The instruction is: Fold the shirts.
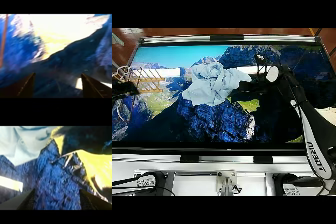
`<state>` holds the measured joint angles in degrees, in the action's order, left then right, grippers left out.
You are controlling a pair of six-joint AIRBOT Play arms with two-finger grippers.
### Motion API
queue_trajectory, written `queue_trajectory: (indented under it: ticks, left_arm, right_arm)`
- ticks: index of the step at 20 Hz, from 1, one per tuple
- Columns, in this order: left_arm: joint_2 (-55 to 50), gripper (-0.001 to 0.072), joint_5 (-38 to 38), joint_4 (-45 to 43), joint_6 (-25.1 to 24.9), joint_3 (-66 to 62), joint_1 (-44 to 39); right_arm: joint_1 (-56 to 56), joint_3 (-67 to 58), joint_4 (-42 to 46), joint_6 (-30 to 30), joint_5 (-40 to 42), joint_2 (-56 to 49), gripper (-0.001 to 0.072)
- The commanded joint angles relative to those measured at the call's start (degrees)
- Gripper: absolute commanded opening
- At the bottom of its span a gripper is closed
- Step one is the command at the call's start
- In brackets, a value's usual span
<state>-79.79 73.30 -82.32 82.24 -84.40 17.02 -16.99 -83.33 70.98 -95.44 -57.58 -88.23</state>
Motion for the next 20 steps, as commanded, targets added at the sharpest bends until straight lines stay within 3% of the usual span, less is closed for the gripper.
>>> queue_trajectory:
  ticks: [1,5,11,17,20]
  left_arm:
    - [-4.6,0.0698,-8.1,9.6,0.0,0.2,-7.7]
    - [-10.9,0.0696,-12.3,13.2,2.3,-0.7,-18.5]
    - [-11.4,0.0680,-13.4,13.1,2.3,-0.7,-20.5]
    - [-10.7,0.0680,-11.5,13.2,1.0,-0.7,-20.4]
    - [-10.2,0.0680,-11.5,13.4,0.9,-0.8,-20.4]
  right_arm:
    - [0.0,0.0,-4.4,0.0,9.6,-3.2,0.0656]
    - [0.0,-4.9,-9.9,-0.1,19.7,-9.6,0.0656]
    - [0.1,-22.6,-19.1,0.6,12.6,-25.4,0.0657]
    - [1.9,-24.3,-21.2,-3.4,0.5,-31.5,0.0657]
    - [2.0,-24.3,-21.5,-5.2,5.2,-31.8,0.0656]
